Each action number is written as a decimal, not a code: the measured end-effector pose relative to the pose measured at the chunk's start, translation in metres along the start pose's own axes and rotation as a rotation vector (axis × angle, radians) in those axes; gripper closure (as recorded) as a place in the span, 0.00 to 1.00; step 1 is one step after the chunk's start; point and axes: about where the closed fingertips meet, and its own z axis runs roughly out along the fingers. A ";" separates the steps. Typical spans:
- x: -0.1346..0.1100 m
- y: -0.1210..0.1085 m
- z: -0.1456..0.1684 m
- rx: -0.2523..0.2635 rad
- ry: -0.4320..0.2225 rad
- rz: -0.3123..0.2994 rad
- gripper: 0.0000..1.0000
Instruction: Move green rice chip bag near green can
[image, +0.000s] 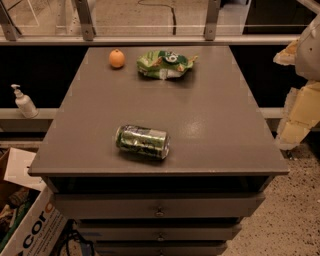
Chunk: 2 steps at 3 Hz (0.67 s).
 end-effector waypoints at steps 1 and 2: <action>0.000 0.000 0.000 0.001 0.000 0.000 0.00; 0.000 -0.014 0.005 0.053 -0.022 -0.010 0.00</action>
Offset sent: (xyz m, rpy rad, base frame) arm 0.0404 -0.0095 -0.0094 0.0165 -0.1428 0.0111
